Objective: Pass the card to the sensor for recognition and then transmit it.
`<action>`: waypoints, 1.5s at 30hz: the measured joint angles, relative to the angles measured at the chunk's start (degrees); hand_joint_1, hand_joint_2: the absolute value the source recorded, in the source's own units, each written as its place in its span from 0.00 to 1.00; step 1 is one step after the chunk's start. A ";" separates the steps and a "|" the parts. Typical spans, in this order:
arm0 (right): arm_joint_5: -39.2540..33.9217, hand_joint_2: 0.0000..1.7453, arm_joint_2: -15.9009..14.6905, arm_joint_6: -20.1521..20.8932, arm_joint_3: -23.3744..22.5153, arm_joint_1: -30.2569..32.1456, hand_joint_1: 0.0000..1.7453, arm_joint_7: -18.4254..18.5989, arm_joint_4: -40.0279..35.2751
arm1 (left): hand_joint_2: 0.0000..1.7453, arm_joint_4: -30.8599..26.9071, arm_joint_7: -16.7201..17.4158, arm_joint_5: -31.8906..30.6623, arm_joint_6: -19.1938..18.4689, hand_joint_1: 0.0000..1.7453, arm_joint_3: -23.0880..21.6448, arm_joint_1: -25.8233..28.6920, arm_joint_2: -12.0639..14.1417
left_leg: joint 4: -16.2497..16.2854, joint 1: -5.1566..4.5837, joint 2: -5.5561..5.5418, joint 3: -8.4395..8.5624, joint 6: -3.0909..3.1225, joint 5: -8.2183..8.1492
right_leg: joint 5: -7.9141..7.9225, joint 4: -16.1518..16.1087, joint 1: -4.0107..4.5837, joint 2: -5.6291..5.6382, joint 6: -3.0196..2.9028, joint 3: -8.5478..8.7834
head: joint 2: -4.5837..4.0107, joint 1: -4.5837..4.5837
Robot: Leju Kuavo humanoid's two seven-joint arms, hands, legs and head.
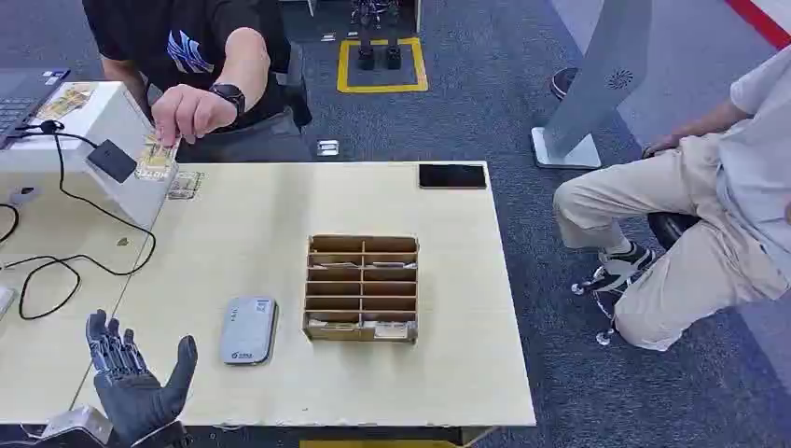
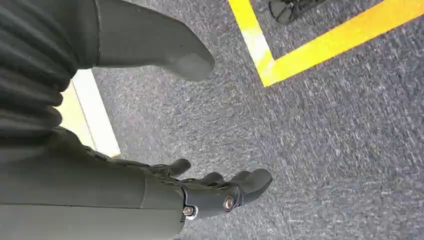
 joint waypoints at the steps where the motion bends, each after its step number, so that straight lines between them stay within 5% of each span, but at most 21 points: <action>1: 0.46 1.00 0.20 0.31 0.00 0.13 0.00 0.06 -0.48 | 0.00 -0.13 -0.24 0.15 -0.15 0.00 0.00 0.06 -0.04 | 0.00 0.00 0.00 0.00 0.00 0.00 | 0.00 0.00 0.00 0.00 0.00 -0.01 | 0.00 0.00; 12: 3.72 1.00 2.84 2.45 -0.59 1.08 0.00 1.01 -5.86 | 0.00 -1.49 -0.50 2.93 -1.79 0.00 -0.02 -0.37 -1.12 | 0.00 0.00 0.00 0.02 0.00 0.01 | 0.00 0.00 0.00 0.00 0.00 0.01 | 0.00 0.02; 13: 4.05 1.00 3.00 2.63 -0.70 1.09 0.00 1.05 -5.93 | 1.00 -1.49 -0.35 2.80 -1.53 0.00 0.00 -0.62 -1.25 | 0.00 0.00 0.00 0.02 0.00 0.01 | 0.00 0.00 0.00 0.00 0.00 0.00 | 0.00 0.02; 16: 5.05 1.00 3.15 2.78 -0.98 1.09 0.00 1.25 -6.12 | 1.00 -1.47 0.09 1.37 0.25 0.00 0.00 -1.70 -1.55 | 0.00 0.00 0.00 0.02 0.00 0.01 | 0.01 0.00 0.00 0.00 0.00 -0.01 | 0.00 0.00; 19: 7.06 1.00 3.08 2.74 -0.98 0.90 0.00 0.88 -5.90 | 1.00 -0.28 1.09 -6.79 6.37 0.00 0.00 -4.42 -1.64 | 0.00 0.00 -0.02 0.02 0.00 0.01 | 0.01 0.00 0.00 -0.03 0.00 0.01 | 0.00 0.00; 21: 8.28 1.00 2.47 2.26 -0.98 0.51 0.00 -0.04 -4.95 | 1.00 2.32 0.51 -18.86 8.81 0.00 0.87 -7.49 -2.44 | 0.01 -0.01 -0.04 0.01 0.02 0.05 | 0.03 0.00 -0.01 -0.06 0.02 0.02 | 0.00 -0.04; 23: 9.40 1.00 1.40 1.99 -0.92 -0.25 0.00 -0.83 -3.23 | 1.00 6.44 -0.35 -36.17 9.62 0.00 4.95 -12.01 -5.07 | 0.01 -0.01 -0.07 0.01 0.07 0.10 | 0.08 0.00 -0.01 -0.10 0.02 0.08 | 0.00 0.04; 27: 11.26 1.00 -1.06 1.90 -0.29 -1.40 0.00 -1.16 0.34 | 1.00 12.16 -0.48 -60.69 9.83 0.00 14.34 -19.73 -9.11 | 0.05 -0.02 -0.01 0.05 0.07 0.14 | 0.19 0.00 -0.02 -0.02 0.04 0.08 | 0.00 0.04; 32: 12.55 1.00 -2.89 1.99 0.74 -1.83 0.00 -0.48 3.34 | 1.00 15.96 0.02 -76.64 9.92 0.00 22.89 -24.87 -9.86 | 0.04 0.00 -0.02 0.08 -0.03 0.20 | 0.18 0.02 0.00 0.03 0.03 0.04 | 0.00 0.00; 45: 12.96 1.00 -4.24 1.97 1.99 -2.21 0.00 -0.22 5.99 | 1.00 19.71 1.03 -80.15 10.08 0.00 28.85 -28.61 -10.80 | 0.04 -0.01 -0.02 0.03 -0.03 0.20 | 0.16 0.01 -0.01 0.01 0.02 0.02 | 0.00 0.02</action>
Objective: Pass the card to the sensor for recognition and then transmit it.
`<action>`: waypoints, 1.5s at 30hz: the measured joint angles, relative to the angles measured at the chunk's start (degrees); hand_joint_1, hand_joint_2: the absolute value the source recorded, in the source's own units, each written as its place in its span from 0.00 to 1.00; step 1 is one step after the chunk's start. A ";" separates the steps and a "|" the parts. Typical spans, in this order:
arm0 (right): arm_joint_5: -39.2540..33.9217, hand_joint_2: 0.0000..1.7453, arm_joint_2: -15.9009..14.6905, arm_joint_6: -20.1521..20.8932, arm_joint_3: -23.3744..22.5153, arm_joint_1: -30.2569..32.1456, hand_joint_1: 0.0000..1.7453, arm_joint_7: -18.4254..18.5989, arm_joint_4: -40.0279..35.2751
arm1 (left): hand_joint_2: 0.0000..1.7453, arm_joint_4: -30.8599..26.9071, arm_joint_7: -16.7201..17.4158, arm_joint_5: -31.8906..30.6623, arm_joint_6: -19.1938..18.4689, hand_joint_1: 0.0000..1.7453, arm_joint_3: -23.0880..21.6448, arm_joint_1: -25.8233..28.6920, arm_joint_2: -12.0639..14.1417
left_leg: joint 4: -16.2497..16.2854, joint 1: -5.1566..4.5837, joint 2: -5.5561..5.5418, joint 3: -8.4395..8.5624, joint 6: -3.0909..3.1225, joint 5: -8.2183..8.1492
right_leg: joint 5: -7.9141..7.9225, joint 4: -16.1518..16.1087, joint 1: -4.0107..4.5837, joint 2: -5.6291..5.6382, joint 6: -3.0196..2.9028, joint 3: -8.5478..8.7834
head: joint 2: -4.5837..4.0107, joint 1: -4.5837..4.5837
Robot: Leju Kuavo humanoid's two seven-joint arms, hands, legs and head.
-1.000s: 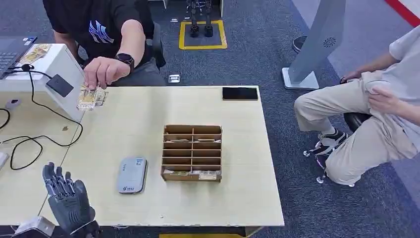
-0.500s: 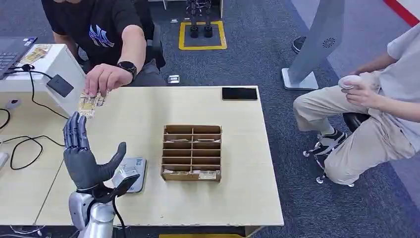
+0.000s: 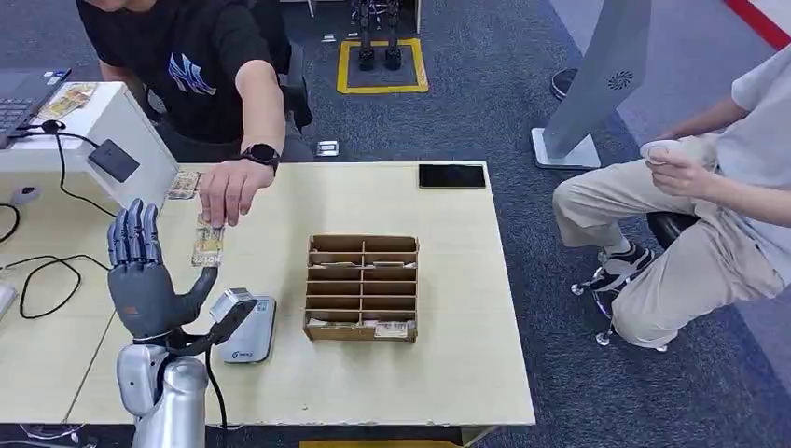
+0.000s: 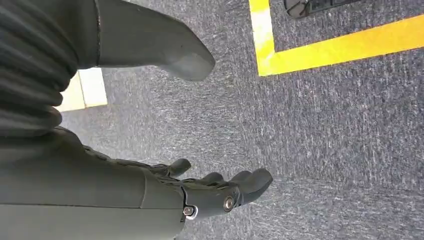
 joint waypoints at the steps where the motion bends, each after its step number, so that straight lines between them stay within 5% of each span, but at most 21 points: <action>1: 0.02 1.00 -0.02 0.00 0.00 -0.01 0.00 0.00 0.07 | 1.00 0.02 0.19 -0.46 0.00 0.00 0.02 0.00 0.00 | 0.00 0.00 0.00 0.00 0.00 0.00 | 0.00 0.00 0.00 0.00 0.00 0.00 | 0.00 -0.02; 10: -0.83 1.00 -0.52 -0.15 -0.48 -0.26 0.00 -1.38 0.37 | 1.00 1.84 6.32 -3.80 0.07 0.00 0.72 -1.70 -0.39 | 0.00 0.01 0.03 -0.02 0.00 0.01 | 0.01 0.01 0.01 0.04 -0.01 -0.02 | 0.00 0.07; 11: -1.16 1.00 -0.55 -0.15 -0.55 -0.23 0.00 -1.40 0.35 | 1.00 1.84 6.82 -3.54 0.07 0.17 0.72 -1.70 -0.44 | 0.00 0.01 0.03 -0.02 0.00 0.00 | 0.01 0.00 0.01 0.04 -0.01 -0.03 | 0.00 0.04; 12: -1.20 1.00 -0.55 -0.15 -0.57 -0.23 0.00 -1.38 0.35 | 1.00 1.84 7.41 -2.98 0.07 1.00 0.72 -1.70 -0.46 | 0.01 0.00 0.02 -0.02 0.00 0.00 | 0.00 0.00 0.01 0.03 0.00 -0.05 | 0.00 0.05; 22: -2.10 1.00 -0.55 -1.25 -1.57 -0.41 0.00 -0.90 0.35 | 1.00 3.61 5.96 11.87 0.04 1.00 0.39 -1.95 -0.57 | 0.01 0.01 0.06 -0.04 0.00 0.00 | 0.01 0.00 0.01 0.07 -0.01 -0.10 | 0.00 0.04; 45: -1.09 1.00 -0.61 -4.76 -1.60 -0.68 0.00 -0.39 0.35 | 1.00 4.37 1.68 17.38 0.07 1.00 0.44 -1.95 -0.59 | 0.01 0.01 0.01 -0.05 0.00 0.00 | 0.00 0.00 0.01 0.02 0.00 -0.06 | 0.00 0.04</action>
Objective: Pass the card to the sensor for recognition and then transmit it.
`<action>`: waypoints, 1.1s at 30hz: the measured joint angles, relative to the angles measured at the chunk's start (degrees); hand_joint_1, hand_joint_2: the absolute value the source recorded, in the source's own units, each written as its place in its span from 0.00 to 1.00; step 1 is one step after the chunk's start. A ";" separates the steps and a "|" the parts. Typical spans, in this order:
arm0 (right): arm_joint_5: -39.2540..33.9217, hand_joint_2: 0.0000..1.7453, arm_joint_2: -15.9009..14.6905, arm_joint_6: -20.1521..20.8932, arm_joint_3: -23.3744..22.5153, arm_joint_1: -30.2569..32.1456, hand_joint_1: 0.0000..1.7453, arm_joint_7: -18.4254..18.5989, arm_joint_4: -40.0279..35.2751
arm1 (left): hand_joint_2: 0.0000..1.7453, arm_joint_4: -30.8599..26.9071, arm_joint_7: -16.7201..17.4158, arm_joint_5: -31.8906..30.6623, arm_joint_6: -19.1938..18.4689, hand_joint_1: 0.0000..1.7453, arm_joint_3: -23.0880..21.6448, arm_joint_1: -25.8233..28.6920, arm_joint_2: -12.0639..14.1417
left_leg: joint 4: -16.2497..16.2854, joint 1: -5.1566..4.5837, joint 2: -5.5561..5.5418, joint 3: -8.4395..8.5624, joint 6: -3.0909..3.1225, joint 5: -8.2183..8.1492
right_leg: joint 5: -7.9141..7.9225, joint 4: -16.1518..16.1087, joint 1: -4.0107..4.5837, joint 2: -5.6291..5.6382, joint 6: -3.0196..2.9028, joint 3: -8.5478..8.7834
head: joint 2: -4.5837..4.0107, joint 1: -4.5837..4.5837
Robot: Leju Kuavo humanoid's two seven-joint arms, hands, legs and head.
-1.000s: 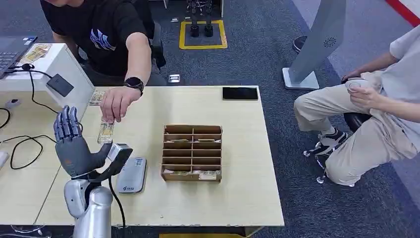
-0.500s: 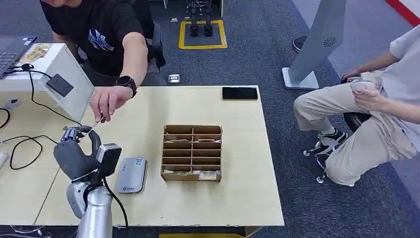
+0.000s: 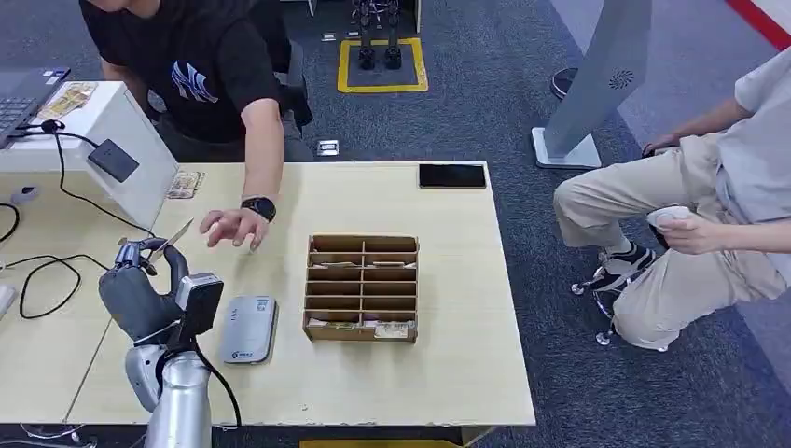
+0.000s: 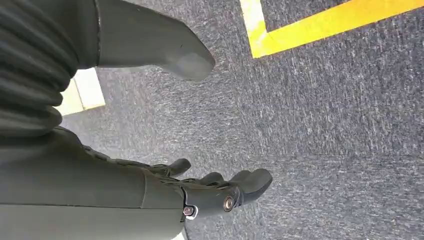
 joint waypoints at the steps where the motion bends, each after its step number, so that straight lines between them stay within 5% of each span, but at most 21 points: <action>1: -0.02 1.00 0.00 0.00 0.00 -0.03 0.00 0.00 0.00 | 1.00 0.00 -0.02 0.04 0.00 1.00 0.00 0.00 0.00 | 0.00 0.00 0.00 0.00 0.00 0.00 | 0.00 0.00 0.00 0.00 0.00 0.00 | 0.00 0.00; 6: -0.15 1.00 0.00 -0.07 0.00 -0.02 0.00 0.00 0.00 | 1.00 -0.20 -0.61 -3.02 0.00 1.00 0.44 0.12 0.00 | 0.00 0.00 0.00 -0.01 0.00 0.00 | 0.00 0.01 0.00 0.00 0.00 0.02 | 0.00 0.00; 13: -0.59 1.00 -0.02 0.70 0.00 0.00 0.00 0.37 0.07 | 1.00 0.30 3.03 -22.21 0.00 1.00 6.00 1.25 0.00 | -0.01 0.00 0.00 -0.01 0.00 0.00 | 0.00 0.01 0.00 0.00 0.00 0.02 | 0.00 0.00; 28: -3.17 1.00 -0.07 0.61 0.20 0.66 0.00 0.42 -0.02 | 1.00 6.14 24.00 -35.70 0.04 1.00 7.43 10.70 1.75 | -0.02 0.00 0.01 -0.01 0.00 -0.02 | -0.03 -0.01 0.00 -0.01 0.02 0.00 | 0.00 -0.02; 33: -3.02 1.00 -0.07 0.59 0.33 0.83 0.00 0.37 -0.15 | 1.00 6.40 27.61 -36.94 0.15 1.00 5.05 13.01 3.39 | -0.02 0.00 0.00 -0.01 0.00 -0.02 | -0.04 -0.01 0.00 -0.07 0.02 0.02 | 0.00 -0.02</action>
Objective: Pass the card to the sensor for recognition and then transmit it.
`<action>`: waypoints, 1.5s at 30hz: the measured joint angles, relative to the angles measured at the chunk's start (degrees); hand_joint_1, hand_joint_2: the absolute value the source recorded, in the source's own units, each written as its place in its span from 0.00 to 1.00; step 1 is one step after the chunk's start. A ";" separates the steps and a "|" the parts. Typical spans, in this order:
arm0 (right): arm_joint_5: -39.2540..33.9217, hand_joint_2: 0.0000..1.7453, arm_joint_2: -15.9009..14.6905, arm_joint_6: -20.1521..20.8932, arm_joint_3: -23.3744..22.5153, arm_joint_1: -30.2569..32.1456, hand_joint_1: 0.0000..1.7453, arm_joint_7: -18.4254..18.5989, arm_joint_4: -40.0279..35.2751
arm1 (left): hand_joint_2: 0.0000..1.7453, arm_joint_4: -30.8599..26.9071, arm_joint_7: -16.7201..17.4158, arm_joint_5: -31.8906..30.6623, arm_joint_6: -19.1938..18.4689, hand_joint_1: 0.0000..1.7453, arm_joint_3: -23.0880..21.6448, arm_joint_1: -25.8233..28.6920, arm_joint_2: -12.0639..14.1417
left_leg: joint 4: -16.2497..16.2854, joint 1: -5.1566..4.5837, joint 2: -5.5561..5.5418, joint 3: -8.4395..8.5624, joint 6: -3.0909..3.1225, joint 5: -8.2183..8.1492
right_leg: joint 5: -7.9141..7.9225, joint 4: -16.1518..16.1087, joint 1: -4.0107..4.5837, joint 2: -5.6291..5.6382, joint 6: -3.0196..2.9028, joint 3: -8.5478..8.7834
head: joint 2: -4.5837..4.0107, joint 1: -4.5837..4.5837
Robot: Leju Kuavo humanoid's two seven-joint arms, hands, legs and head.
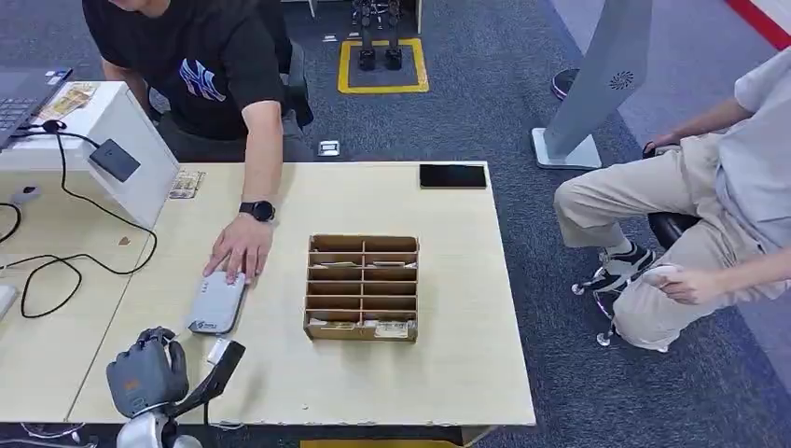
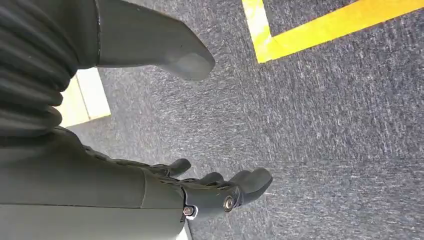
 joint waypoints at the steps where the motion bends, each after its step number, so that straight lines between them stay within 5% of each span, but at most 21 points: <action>1: 0.00 1.00 -0.02 0.00 0.04 0.03 0.00 0.00 -0.09 | 1.00 0.00 0.28 -0.13 0.00 1.00 -0.65 0.29 0.37 | 0.00 0.00 0.00 0.00 0.00 0.00 | 0.00 0.00 0.00 -0.02 0.00 0.01 | 0.00 0.02; 12: 0.00 1.00 -0.09 -0.02 0.55 0.16 0.00 0.00 -0.15 | 1.00 0.04 0.67 -0.15 0.13 1.00 -3.14 1.35 1.94 | 0.00 0.00 -0.03 0.05 0.00 0.01 | 0.01 0.00 0.00 -0.04 0.00 0.09 | 0.00 0.02; 29: 0.17 1.00 -0.39 0.07 0.90 0.17 0.00 -0.31 -0.17 | 1.00 1.27 6.09 0.50 0.13 1.00 -11.80 1.77 4.57 | 0.00 0.00 -0.03 0.06 0.00 0.01 | 0.01 0.00 0.00 -0.04 0.00 0.10 | 0.00 0.02; 45: 1.01 1.00 -0.55 0.26 1.14 0.15 0.00 -0.42 -0.15 | 1.00 3.98 0.02 4.44 0.15 1.00 -12.43 1.45 4.98 | 0.00 0.00 -0.03 0.10 0.00 0.01 | 0.01 0.01 -0.01 -0.04 0.00 0.13 | 0.00 0.00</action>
